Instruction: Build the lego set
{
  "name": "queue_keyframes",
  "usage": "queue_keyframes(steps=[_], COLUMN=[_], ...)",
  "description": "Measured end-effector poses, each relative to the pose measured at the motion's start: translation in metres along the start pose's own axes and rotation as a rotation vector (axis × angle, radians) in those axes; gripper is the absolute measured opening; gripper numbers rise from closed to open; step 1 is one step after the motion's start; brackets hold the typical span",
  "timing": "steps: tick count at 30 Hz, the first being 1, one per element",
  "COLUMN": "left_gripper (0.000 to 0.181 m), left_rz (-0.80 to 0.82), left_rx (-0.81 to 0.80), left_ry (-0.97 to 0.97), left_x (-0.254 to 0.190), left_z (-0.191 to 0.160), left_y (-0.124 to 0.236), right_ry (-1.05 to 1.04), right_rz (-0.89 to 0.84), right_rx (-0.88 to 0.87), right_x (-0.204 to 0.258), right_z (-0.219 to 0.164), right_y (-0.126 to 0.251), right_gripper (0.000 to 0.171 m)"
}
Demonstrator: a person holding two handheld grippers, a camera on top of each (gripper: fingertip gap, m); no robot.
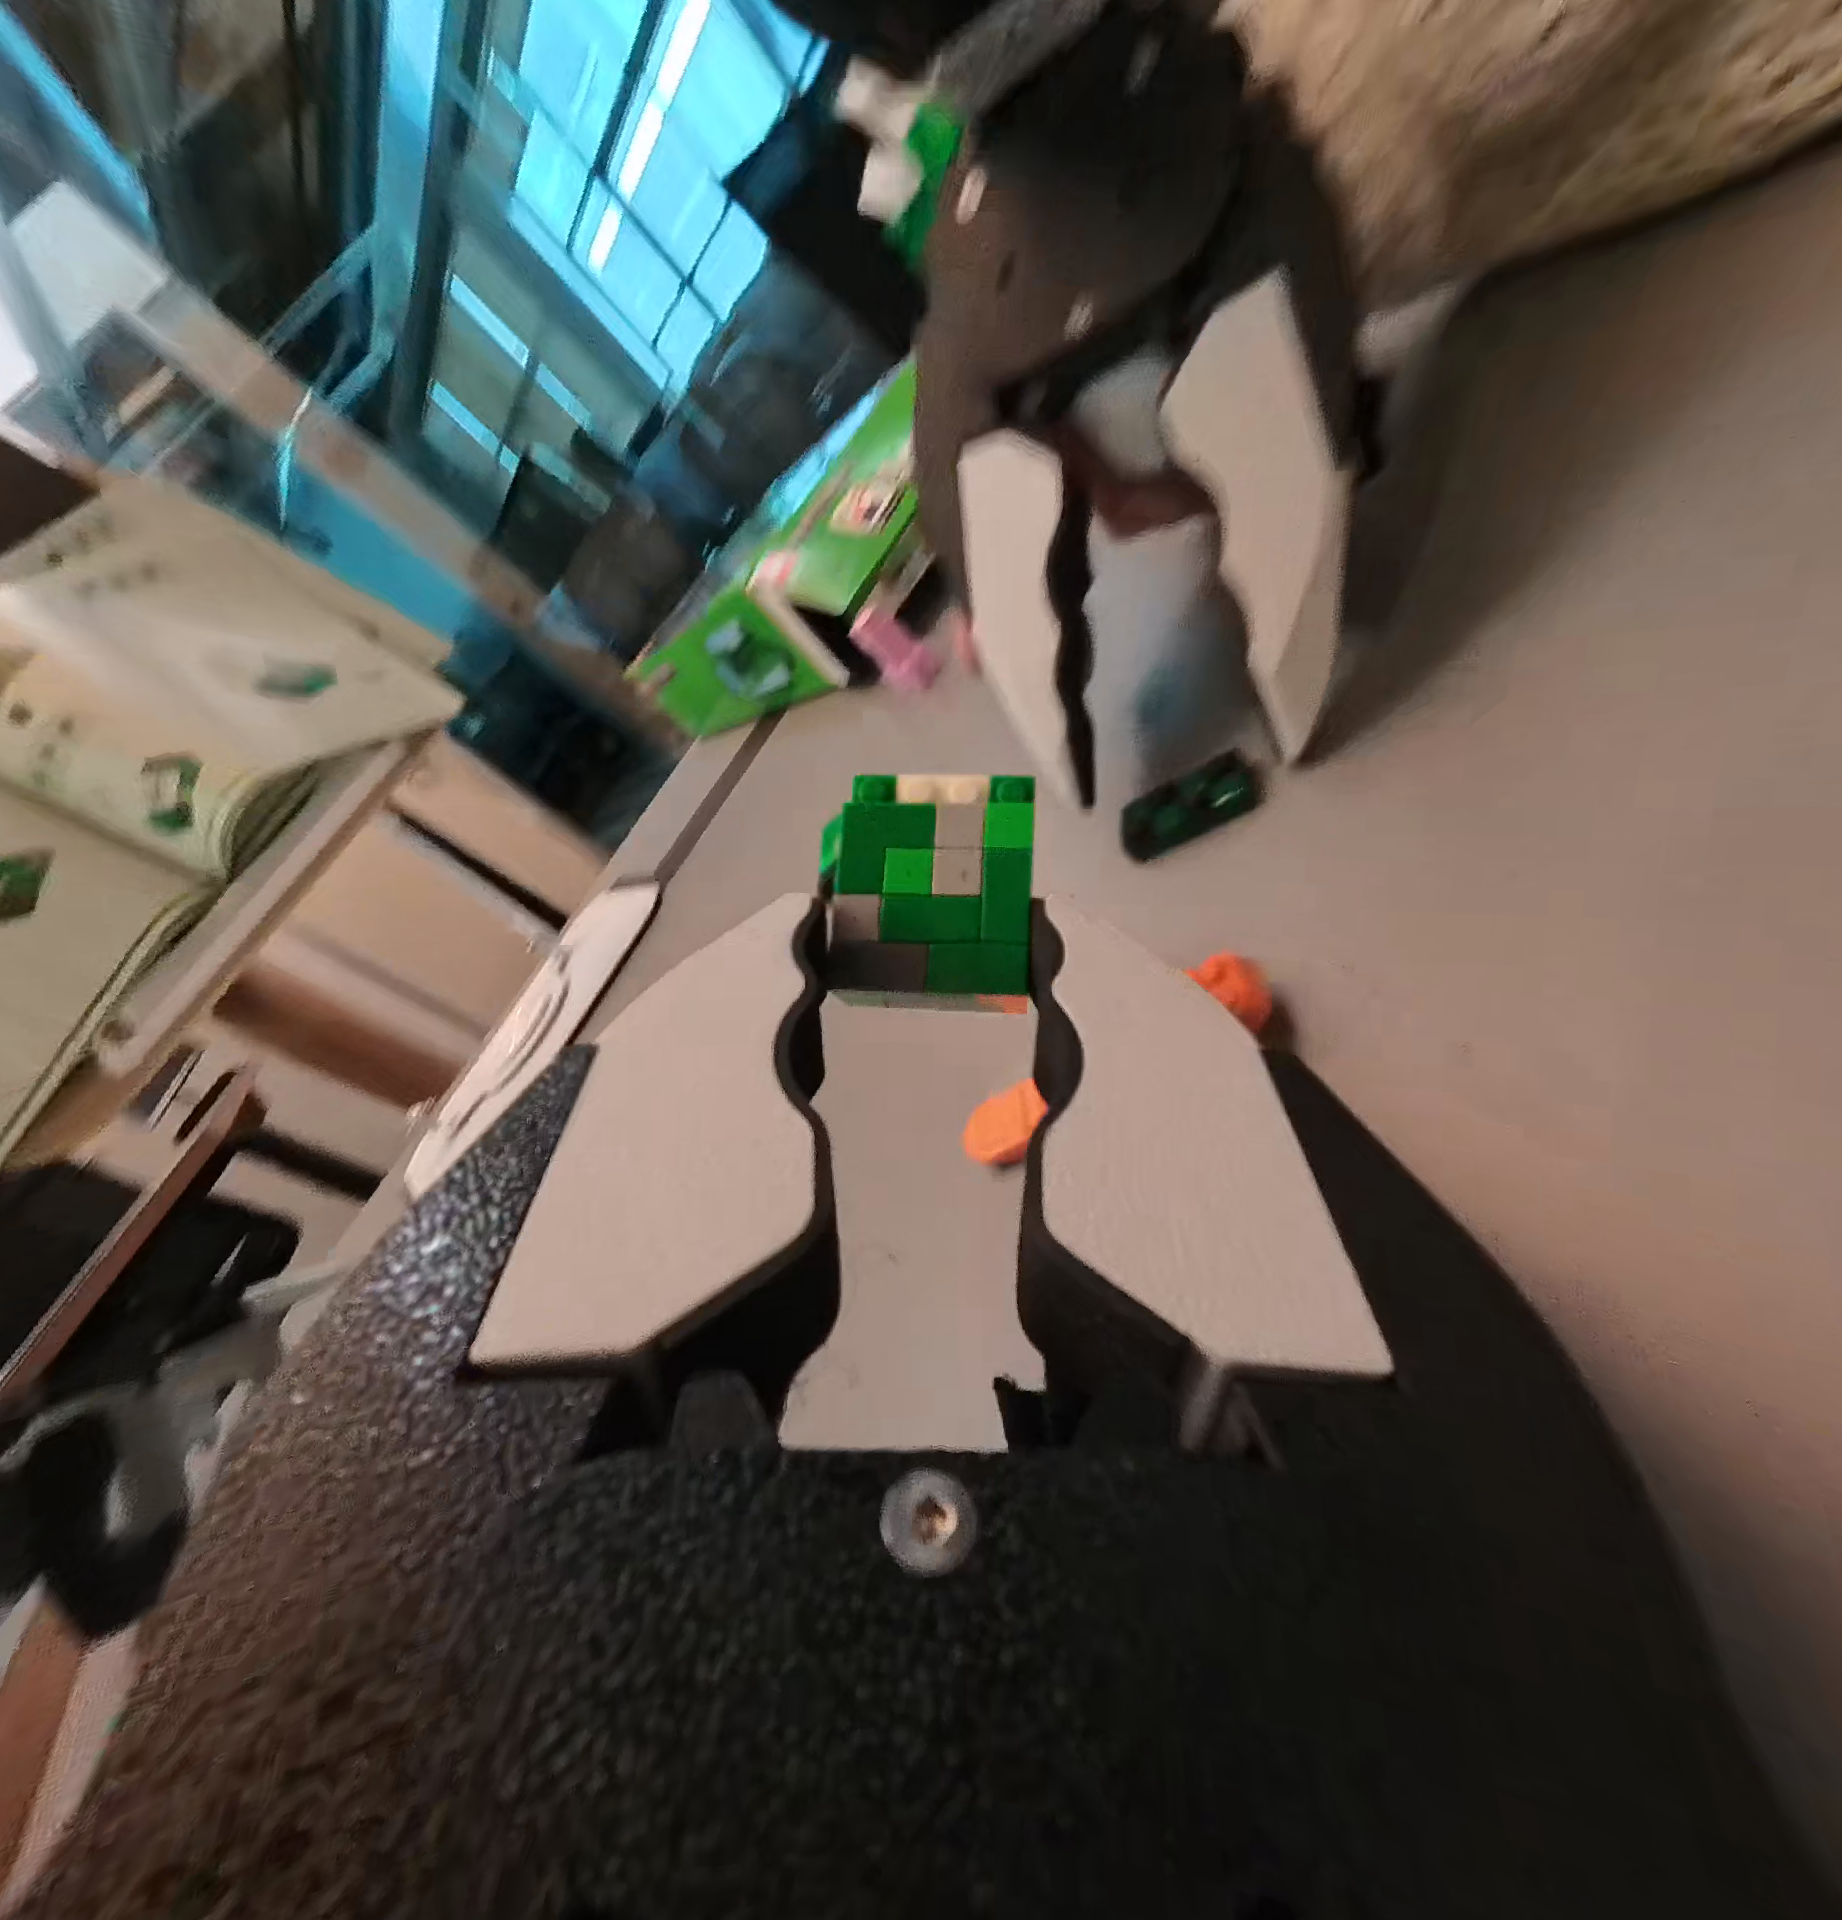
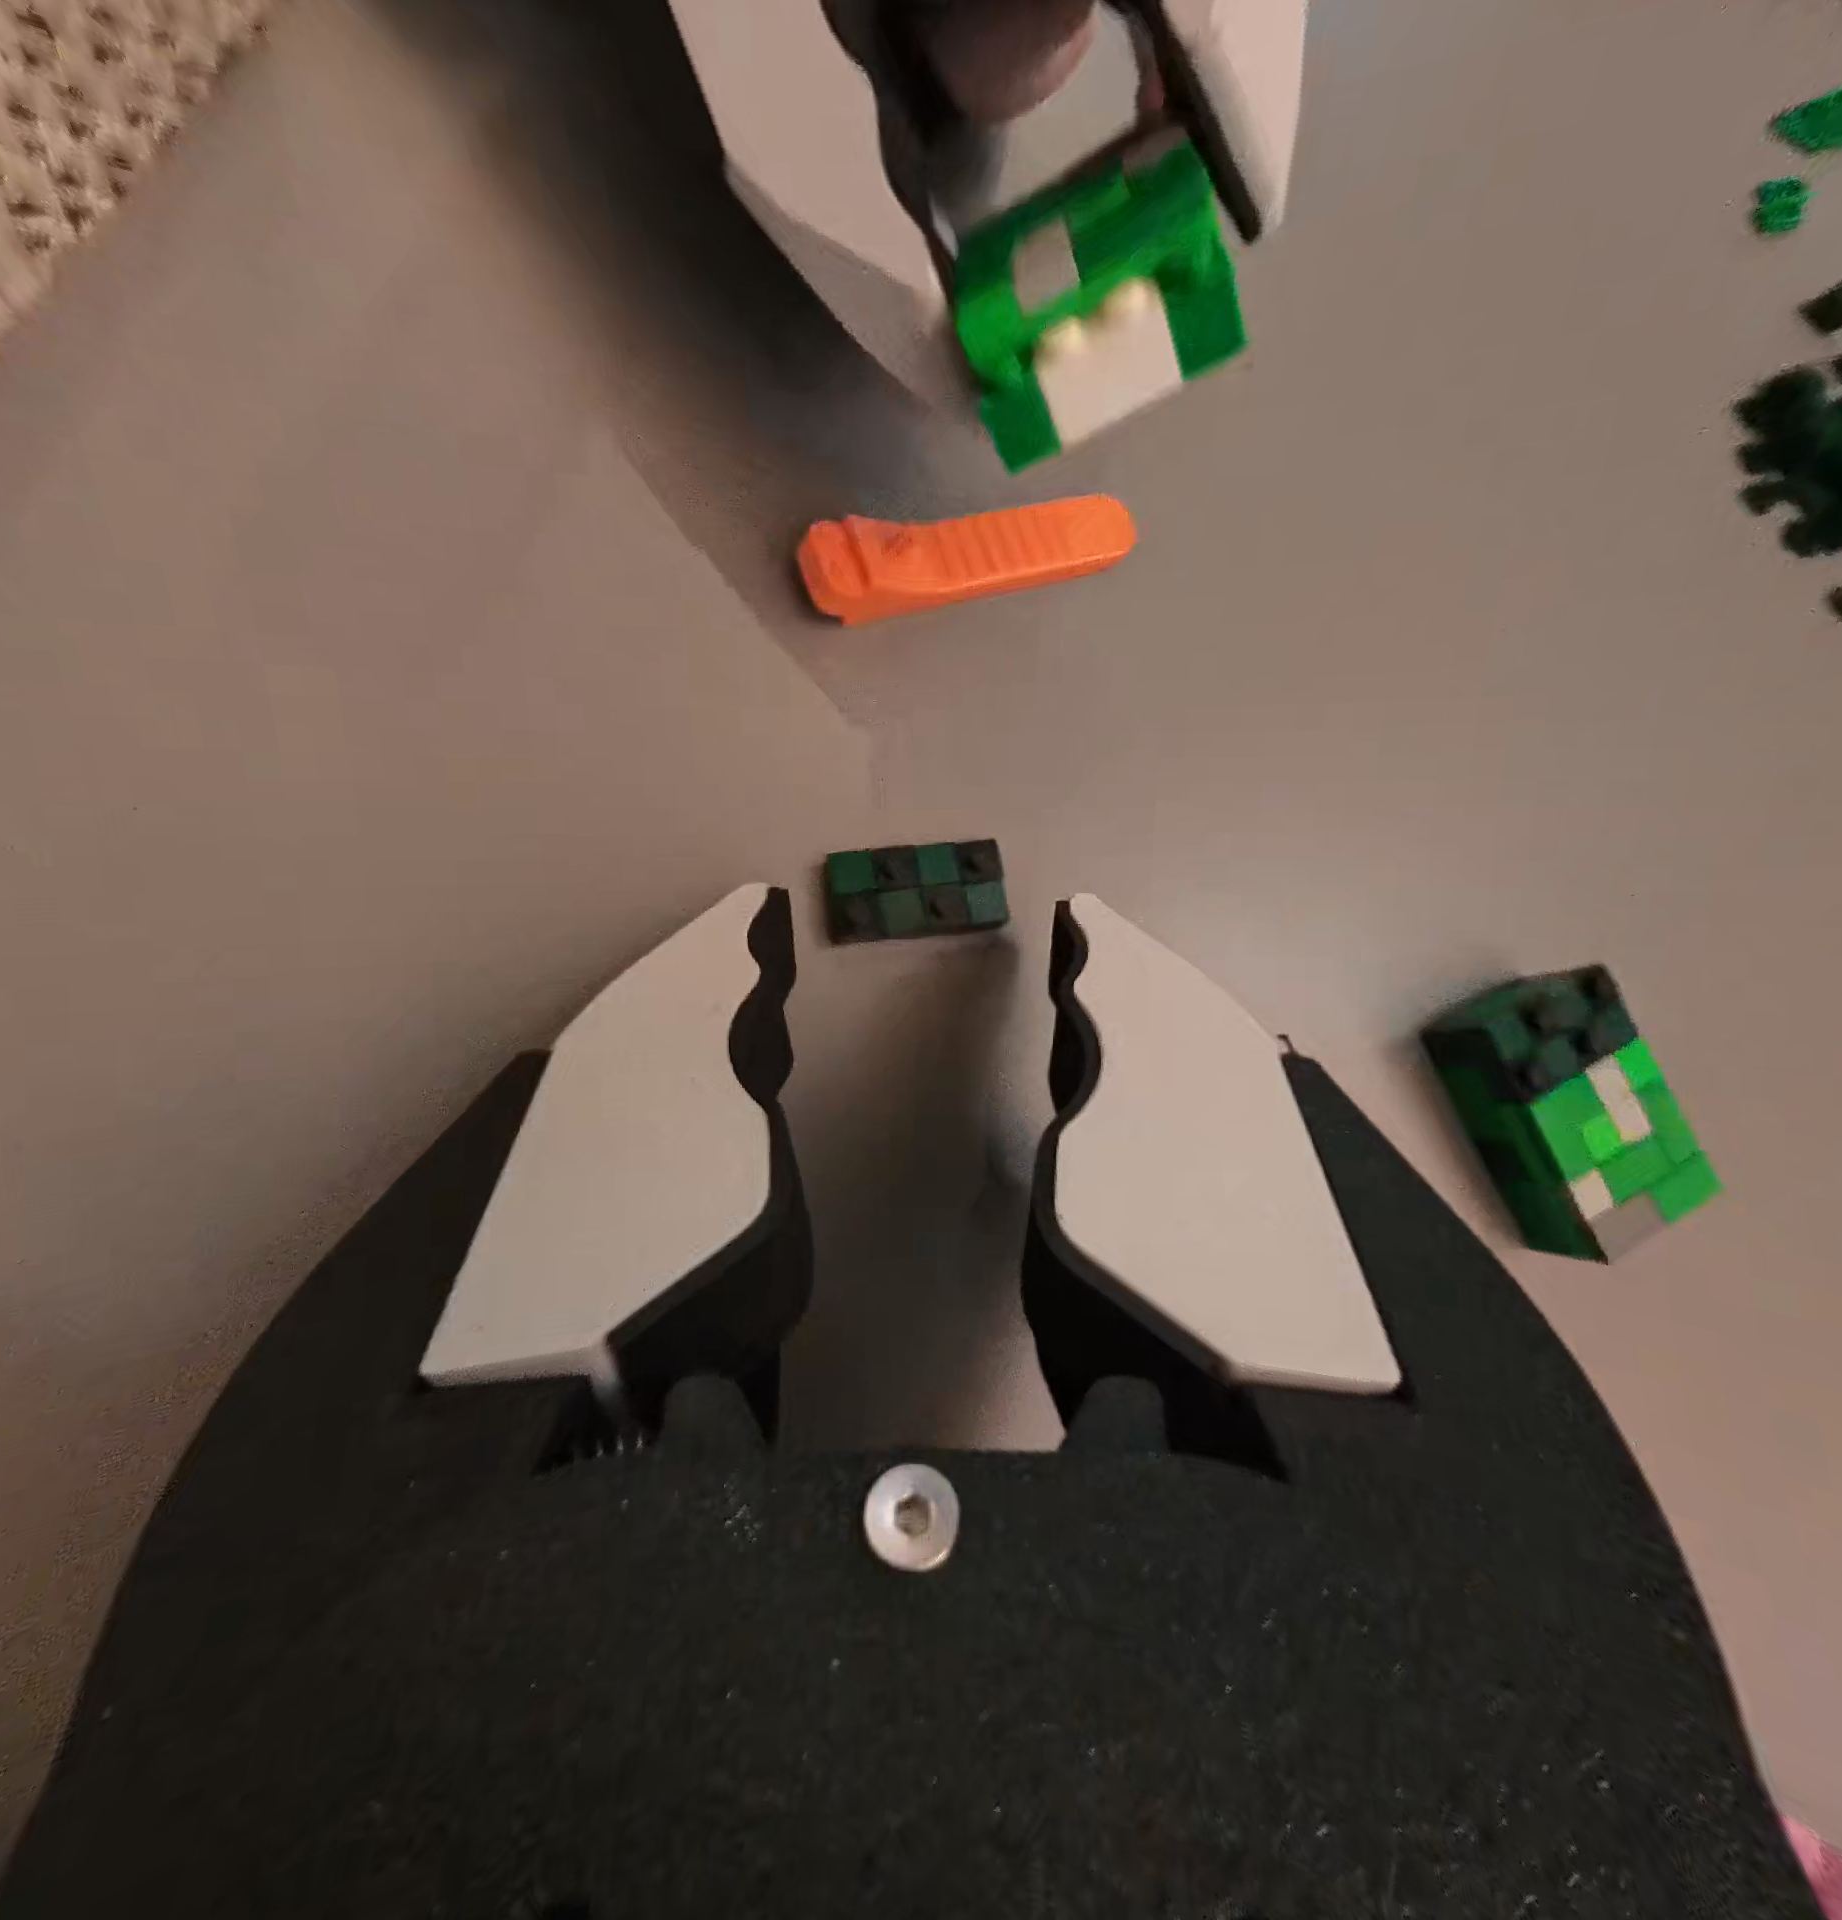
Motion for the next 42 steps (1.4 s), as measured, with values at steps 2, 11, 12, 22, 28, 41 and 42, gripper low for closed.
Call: queue_keyframes(steps=[2, 11, 12, 22, 28, 41, 42], left_gripper=[0.037, 0.037, 0.037, 0.038, 0.037, 0.037, 0.037], left_rz=[-0.032, -0.059, -0.058, 0.130, 0.232, 0.140, 0.140], left_rx=[-0.063, -0.142, -0.138, -0.031, -0.062, -0.127, -0.128], left_ry=[0.015, 0.124, 0.119, 0.190, 0.421, 0.523, 0.520], left_x=[-0.005, -0.002, -0.002, 0.018, 0.028, 0.022, 0.022], left_z=[0.009, 0.018, 0.018, 0.011, 0.024, 0.030, 0.031], left_y=[0.003, 0.010, 0.010, 0.006, 0.001, 0.003, 0.003], right_ry=[-0.038, -0.096, -0.104, 0.001, 0.219, 0.354, 0.355], right_rz=[0.072, 0.200, 0.212, 0.037, 0.026, 0.170, 0.172], right_rx=[-0.018, -0.031, -0.033, -0.163, 0.023, 0.511, 0.521], right_x=[0.003, -0.005, -0.005, -0.026, -0.032, -0.036, -0.036], right_z=[0.002, 0.000, 0.000, 0.078, 0.131, 0.118, 0.119], right_y=[-0.004, -0.008, -0.008, 0.036, 0.053, 0.036, 0.036], right_gripper=[0.044, 0.033, 0.033, 0.033, 0.033, 0.033, 0.033])
Point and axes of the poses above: each gripper's, where its closed fingertips meet, y back along the fingers, z out of its top, x = y × z across the jaws, the point moved 2 cm from there along y, back along the fingers, and after that the axes turned 4 degrees about -z, right-handed, at the moved point
